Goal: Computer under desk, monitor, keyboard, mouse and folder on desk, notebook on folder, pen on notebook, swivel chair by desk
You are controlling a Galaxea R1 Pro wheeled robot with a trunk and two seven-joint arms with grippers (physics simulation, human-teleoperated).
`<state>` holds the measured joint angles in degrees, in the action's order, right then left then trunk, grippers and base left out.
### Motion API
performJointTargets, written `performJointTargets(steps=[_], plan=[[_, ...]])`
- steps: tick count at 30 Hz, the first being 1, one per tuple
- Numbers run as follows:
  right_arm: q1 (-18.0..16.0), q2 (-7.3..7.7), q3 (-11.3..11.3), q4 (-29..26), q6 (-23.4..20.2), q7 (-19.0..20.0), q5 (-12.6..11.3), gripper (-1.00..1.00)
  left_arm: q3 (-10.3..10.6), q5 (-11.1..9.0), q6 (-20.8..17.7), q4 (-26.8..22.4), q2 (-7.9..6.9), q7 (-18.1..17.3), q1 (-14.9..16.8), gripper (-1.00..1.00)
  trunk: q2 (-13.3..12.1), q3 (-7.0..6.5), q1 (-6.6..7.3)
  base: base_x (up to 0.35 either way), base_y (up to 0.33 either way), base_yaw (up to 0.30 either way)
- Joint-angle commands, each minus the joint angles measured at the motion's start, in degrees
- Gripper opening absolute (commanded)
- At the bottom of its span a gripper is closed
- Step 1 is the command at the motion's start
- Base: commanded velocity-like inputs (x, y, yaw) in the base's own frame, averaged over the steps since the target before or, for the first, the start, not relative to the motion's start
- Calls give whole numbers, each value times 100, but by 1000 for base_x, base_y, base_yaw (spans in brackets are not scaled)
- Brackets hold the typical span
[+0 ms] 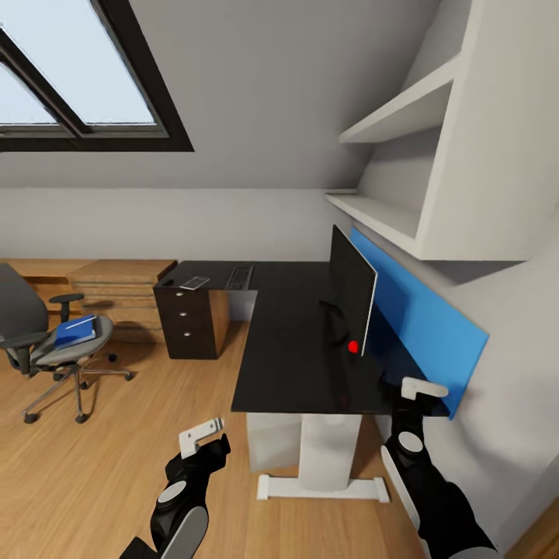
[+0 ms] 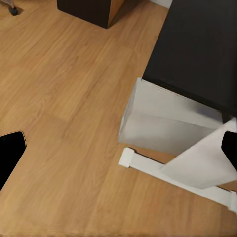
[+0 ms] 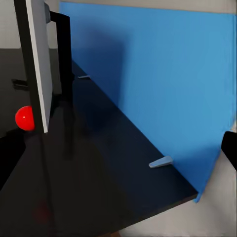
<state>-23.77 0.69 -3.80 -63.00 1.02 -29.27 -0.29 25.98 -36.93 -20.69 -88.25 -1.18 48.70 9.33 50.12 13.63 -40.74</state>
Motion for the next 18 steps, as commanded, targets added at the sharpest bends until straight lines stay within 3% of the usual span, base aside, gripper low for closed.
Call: performJointTargets(steps=[1,5,11,12,18], plan=[[-5,4,-34,3,5,-15,-5,100,12,-25,-23,-8,-5,43,6,100,6,8,3,-334,0,0],[-5,-2,-140,-2,11,45,-3,100,12,-25,-23,-8,-5,41,4,100,6,8,3,-335,0,0],[-5,-18,-511,-24,24,53,-13,100,12,-29,-27,-8,0,29,5,100,6,8,3,-335,0,0],[-5,-111,-580,-17,33,65,-33,100,12,-26,-29,-8,-2,26,5,100,6,8,3,-334,0,0],[-5,-160,-572,-8,45,70,-40,100,12,-30,-31,-8,-4,18,7,100,6,8,3,-334,0,0]])
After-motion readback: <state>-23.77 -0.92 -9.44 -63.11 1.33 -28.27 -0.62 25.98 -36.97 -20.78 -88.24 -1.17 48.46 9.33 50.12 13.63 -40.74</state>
